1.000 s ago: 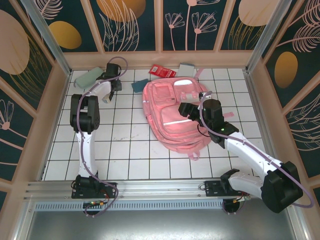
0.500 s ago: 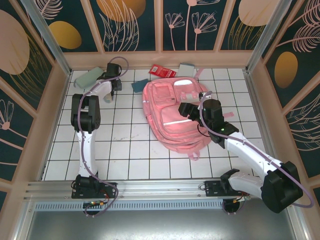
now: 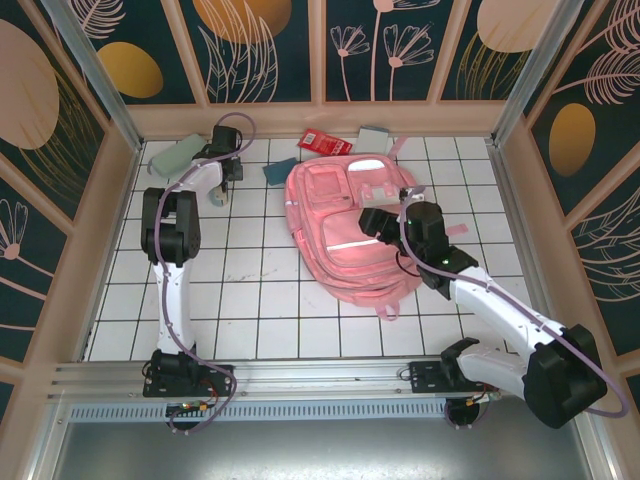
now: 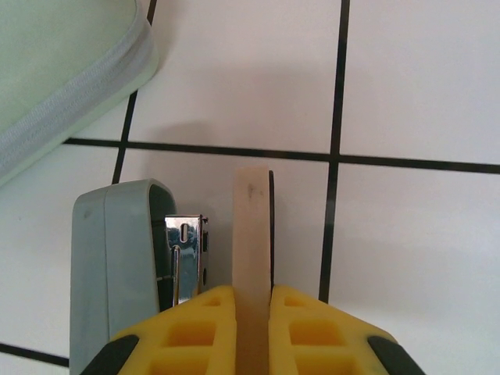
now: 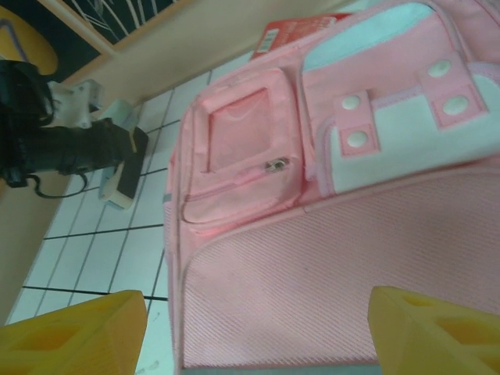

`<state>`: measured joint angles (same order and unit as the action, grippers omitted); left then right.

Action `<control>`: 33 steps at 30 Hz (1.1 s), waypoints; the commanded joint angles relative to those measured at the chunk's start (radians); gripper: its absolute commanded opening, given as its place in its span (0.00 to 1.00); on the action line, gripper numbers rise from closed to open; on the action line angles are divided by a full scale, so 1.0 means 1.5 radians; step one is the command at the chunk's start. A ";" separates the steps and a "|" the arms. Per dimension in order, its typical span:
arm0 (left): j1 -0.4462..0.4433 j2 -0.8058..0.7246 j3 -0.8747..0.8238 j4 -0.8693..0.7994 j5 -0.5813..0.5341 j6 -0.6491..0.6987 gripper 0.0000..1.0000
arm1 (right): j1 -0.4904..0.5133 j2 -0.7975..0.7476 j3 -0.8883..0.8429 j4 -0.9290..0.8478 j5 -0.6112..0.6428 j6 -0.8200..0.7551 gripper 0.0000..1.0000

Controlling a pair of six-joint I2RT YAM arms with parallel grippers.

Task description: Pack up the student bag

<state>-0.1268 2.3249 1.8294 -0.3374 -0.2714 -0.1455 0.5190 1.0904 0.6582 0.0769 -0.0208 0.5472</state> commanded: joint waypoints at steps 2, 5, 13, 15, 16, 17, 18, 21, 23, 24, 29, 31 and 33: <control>-0.011 -0.104 -0.044 0.003 0.041 -0.058 0.00 | -0.004 -0.026 -0.034 -0.035 0.043 0.028 0.76; -0.020 -0.162 -0.094 0.030 0.067 -0.094 0.00 | -0.017 -0.050 -0.060 -0.064 0.064 0.042 0.76; -0.071 -0.307 -0.234 0.099 0.086 -0.161 0.00 | -0.134 -0.114 -0.144 -0.114 0.007 0.070 0.72; -0.090 -0.334 -0.258 0.105 0.078 -0.167 0.00 | -0.147 -0.130 -0.156 -0.126 0.007 0.075 0.71; -0.099 -0.347 -0.271 0.110 0.079 -0.171 0.00 | -0.154 -0.135 -0.163 -0.129 0.002 0.076 0.70; -0.106 -0.356 -0.282 0.116 0.081 -0.176 0.00 | -0.160 -0.138 -0.167 -0.129 -0.003 0.078 0.70; -0.114 -0.367 -0.294 0.122 0.084 -0.180 0.00 | -0.168 -0.136 -0.175 -0.125 -0.014 0.080 0.69; -0.146 -0.385 -0.315 0.126 0.082 -0.184 0.00 | -0.188 -0.123 -0.194 -0.111 -0.047 0.094 0.65; -0.166 -0.391 -0.322 0.126 0.075 -0.184 0.00 | -0.190 -0.116 -0.206 -0.101 -0.058 0.103 0.65; -0.175 -0.396 -0.325 0.125 0.072 -0.185 0.00 | -0.190 -0.113 -0.213 -0.091 -0.067 0.107 0.65; -0.207 -0.403 -0.340 0.132 0.071 -0.192 0.00 | -0.193 -0.106 -0.240 -0.032 -0.122 0.130 0.61; -0.219 -0.429 -0.342 0.129 0.065 -0.188 0.00 | -0.192 -0.107 -0.243 -0.026 -0.141 0.136 0.59; -0.225 -0.436 -0.346 0.129 0.064 -0.186 0.00 | -0.192 -0.117 -0.242 -0.044 -0.143 0.144 0.59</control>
<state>-0.4553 1.7390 1.3128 -0.2016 -0.1574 -0.4171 0.2298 0.9245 0.3122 0.0029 -0.1604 0.7315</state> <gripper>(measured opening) 0.119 0.587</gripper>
